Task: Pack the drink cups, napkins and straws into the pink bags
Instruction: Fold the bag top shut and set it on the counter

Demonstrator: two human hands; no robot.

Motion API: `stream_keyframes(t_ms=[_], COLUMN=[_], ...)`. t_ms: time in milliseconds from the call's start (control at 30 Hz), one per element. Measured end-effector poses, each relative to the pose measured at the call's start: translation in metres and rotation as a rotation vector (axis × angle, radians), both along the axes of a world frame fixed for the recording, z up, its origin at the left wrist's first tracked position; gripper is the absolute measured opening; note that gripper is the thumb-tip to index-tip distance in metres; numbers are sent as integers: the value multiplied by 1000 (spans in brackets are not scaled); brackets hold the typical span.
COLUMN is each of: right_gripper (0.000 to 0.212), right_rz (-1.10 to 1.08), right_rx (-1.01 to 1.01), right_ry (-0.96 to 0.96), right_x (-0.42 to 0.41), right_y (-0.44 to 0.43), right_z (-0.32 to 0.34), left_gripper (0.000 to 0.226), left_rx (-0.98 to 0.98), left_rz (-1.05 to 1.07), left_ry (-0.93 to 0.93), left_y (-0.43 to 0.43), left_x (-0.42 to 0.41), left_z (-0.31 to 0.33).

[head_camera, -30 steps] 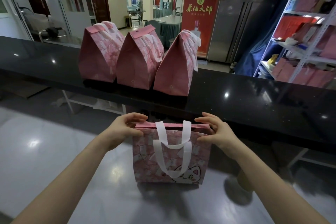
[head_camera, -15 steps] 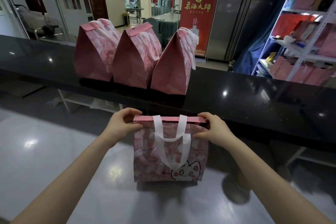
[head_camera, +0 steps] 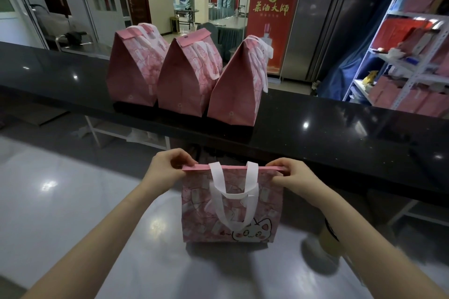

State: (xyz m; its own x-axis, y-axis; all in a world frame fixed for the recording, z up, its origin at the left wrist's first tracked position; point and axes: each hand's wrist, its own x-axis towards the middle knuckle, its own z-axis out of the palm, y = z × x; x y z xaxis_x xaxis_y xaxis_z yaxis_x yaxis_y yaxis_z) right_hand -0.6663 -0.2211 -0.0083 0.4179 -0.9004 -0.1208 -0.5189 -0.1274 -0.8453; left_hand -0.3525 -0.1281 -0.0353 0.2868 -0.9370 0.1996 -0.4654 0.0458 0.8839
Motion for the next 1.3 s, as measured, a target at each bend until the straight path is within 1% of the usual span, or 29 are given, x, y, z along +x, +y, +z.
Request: stream_keyframes(t_ms=[100,200,233,300,333,400,567,700,767,933,1033,1100,1200,1300], right_gripper=[26,28,29,31,31,27,20,26,27,28,26,29,31,27], right_rz=[-109,-197,-222,-243,-234,-200,-105,-45,-87,-321,-400,-433,-429,-399], right_rx=[-124,-157,-139,-33,37,130,231,290,230,31,-150,-270,-390,-524], right_ry=[48,95,81,-32,-98,-173,-252,-276,-256,-172,-58,-17,33,113], right_x=[4,9,9,8,7,5,-1,-8,-8,3,8,10,11,9], right_y=[3,5,4,3,3,3,4,6,9,14,16,18,21,24], right_z=[-3,-5,-5,-3,-2,-1,-3,2,3,-3,-8,-11,-22,-32], left_gripper=[22,20,20,19,18,19,22,26,29,30,27,26,23,30], left_rx=[-3,5,9,20,27,38,50,57,57,66,62,56,49,16], left_rz=[15,19,13,0,-3,-1,25,29,16,-17,-19,-16,7,19], left_ry=[27,18,13,11,19,53,132,156,149,122,127,118,31,-128], left_y=[1,0,0,1,1,2,2,2,2,0,0,1,2,3], left_x=[-4,-7,-7,-6,-5,-2,-3,-3,-5,-8,-6,-5,-5,-7], left_z=[-2,-2,-2,-2,-2,-4,-7,-6,-6,-3,-3,-5,-8,-8])
